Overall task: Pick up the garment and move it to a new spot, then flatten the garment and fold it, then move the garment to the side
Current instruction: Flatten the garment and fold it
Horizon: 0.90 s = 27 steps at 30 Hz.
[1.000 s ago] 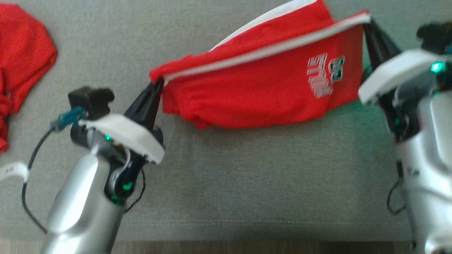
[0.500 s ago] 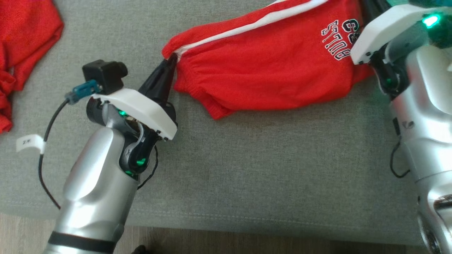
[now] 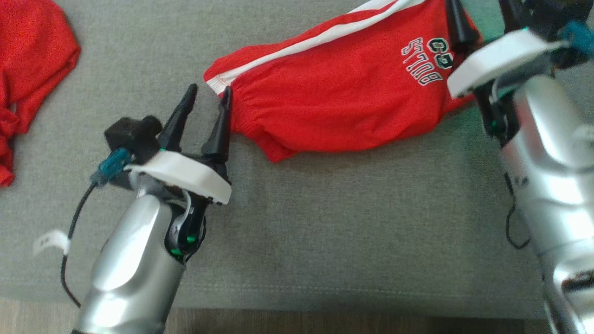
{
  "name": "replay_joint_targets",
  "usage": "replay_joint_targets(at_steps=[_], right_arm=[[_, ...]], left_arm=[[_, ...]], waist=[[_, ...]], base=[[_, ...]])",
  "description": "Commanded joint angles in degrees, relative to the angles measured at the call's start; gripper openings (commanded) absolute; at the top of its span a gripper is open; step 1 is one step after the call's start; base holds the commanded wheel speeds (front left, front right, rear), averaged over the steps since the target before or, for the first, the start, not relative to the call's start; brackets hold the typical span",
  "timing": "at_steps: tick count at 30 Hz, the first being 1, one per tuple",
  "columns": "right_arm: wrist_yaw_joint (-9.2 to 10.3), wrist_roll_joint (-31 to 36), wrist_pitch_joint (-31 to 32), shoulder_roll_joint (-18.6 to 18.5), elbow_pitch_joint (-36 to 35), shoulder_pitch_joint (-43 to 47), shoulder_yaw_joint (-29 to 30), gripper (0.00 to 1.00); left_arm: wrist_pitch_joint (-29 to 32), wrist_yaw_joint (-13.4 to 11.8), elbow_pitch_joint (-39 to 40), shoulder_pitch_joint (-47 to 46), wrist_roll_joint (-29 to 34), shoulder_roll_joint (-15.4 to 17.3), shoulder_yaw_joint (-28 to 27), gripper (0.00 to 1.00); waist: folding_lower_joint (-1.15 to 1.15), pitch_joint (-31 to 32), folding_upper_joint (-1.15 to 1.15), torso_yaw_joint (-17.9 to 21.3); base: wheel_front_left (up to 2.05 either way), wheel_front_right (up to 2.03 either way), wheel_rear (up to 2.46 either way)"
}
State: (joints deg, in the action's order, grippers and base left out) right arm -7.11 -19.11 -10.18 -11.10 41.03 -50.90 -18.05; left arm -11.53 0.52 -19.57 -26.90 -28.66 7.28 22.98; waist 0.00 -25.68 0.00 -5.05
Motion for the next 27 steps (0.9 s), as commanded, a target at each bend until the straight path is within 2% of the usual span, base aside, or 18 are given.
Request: replay_joint_targets(at_steps=[1,2,3,4,12,20,27], right_arm=[[-0.37,0.92,-1.18,1.41,-3.41,2.83,0.27,1.0],[-0.37,0.92,-1.18,1.41,-3.41,2.83,0.27,1.0],[-0.37,2.34,-1.96,1.66,-6.31,5.35,1.84,1.0],[-0.37,2.34,-1.96,1.66,-6.31,5.35,1.84,1.0],[-0.37,9.25,-0.27,4.5,-20.52,17.67,9.13,1.0],[-0.37,12.4,5.0,6.44,-32.72,28.57,12.23,1.0],[-0.37,13.7,8.51,7.37,-37.95,33.15,13.65,1.0]], left_arm=[[-1.43,-1.34,3.06,0.36,1.14,1.66,-2.56,1.0],[-1.43,-1.34,3.06,0.36,1.14,1.66,-2.56,1.0],[-2.44,-3.05,4.89,1.33,2.74,2.1,-3.37,1.0],[-2.44,-3.05,4.89,1.33,2.74,2.1,-3.37,1.0],[-3.39,-6.71,11.06,4.76,7.48,4.22,-6.09,1.0],[-3.17,-8.16,12.31,7.96,8.82,5.55,-6.12,1.0],[-2.77,-8.65,11.22,8.47,8.77,6.04,-6.0,1.0]], waist=[[0.0,1.06,0.0,0.92],[0.0,1.06,0.0,0.92],[0.0,1.79,0.0,1.49],[0.0,1.79,0.0,1.49],[0.0,4.22,0.0,3.29],[0.0,5.2,0.0,3.63],[0.0,5.47,0.0,3.72]], base=[[0.0,0.0,0.0],[0.0,0.0,0.0],[0.0,0.0,0.0],[0.0,0.0,0.0],[0.0,0.0,0.0],[0.0,0.0,0.0],[0.0,0.0,0.0]])
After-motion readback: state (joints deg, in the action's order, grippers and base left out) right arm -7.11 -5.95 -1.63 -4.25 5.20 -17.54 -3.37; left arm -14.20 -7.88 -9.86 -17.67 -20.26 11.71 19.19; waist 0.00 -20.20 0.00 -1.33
